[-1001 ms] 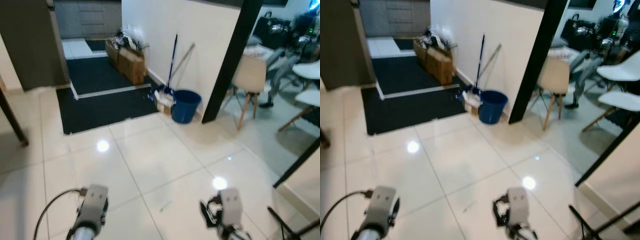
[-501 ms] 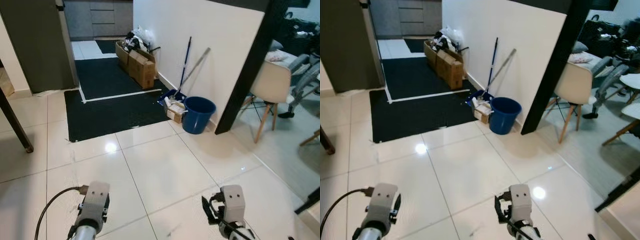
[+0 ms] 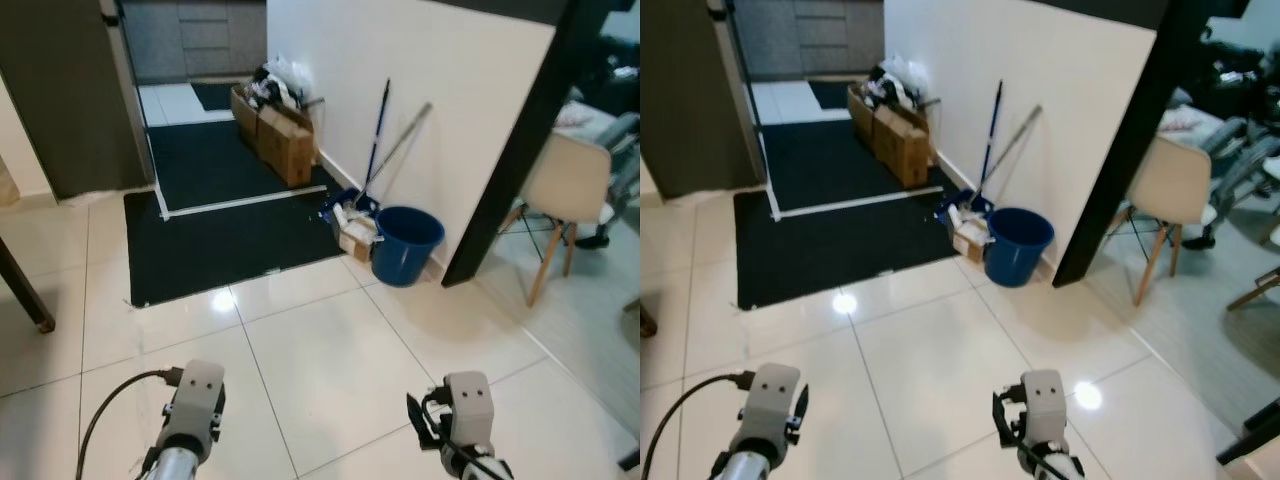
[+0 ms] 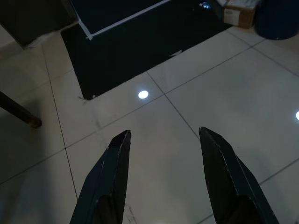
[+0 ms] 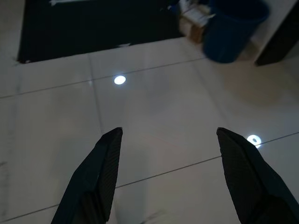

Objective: Setting the table

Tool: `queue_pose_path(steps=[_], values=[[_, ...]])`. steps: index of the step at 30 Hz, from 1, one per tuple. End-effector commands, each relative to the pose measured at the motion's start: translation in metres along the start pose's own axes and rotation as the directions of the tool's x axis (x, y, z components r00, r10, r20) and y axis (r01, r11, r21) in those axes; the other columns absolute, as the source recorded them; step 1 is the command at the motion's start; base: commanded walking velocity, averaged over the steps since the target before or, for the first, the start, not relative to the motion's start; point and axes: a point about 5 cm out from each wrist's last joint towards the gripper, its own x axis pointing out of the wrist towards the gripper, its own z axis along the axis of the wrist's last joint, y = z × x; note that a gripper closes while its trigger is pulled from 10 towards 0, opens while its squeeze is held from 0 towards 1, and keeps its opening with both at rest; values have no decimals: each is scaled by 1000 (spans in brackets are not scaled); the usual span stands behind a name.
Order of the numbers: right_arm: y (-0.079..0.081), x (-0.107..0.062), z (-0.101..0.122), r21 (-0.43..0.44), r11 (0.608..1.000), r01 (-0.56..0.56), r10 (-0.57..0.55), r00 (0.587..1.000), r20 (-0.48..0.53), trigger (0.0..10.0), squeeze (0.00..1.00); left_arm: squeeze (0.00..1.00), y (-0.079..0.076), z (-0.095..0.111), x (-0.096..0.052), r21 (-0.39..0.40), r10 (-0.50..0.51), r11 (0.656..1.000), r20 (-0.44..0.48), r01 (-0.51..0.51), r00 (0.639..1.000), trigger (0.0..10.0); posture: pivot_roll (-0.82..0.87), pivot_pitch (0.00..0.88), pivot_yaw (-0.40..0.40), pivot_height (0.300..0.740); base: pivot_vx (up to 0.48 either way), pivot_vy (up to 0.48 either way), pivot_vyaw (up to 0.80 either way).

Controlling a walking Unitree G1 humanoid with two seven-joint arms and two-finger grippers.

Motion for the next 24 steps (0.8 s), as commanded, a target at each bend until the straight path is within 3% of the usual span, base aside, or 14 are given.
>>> queue_pose_path(steps=[1, 24], values=[[-2, -4, -7, 11, 1000, 10, -10, 1000, -24, 10000, 0, 0, -3, -4, -2, 6, -8, 1000, -15, 8, 1000, 10000, 62, 68, 18, 740, 480, 0, 0], [-1, -4, -8, 13, 1000, 7, -7, 1000, -26, 10000, 0, 0, -3, -3, -1, 8, -13, 1000, -11, 13, 1000, 10000, 60, 73, 20, 740, 480, 0, 0]])
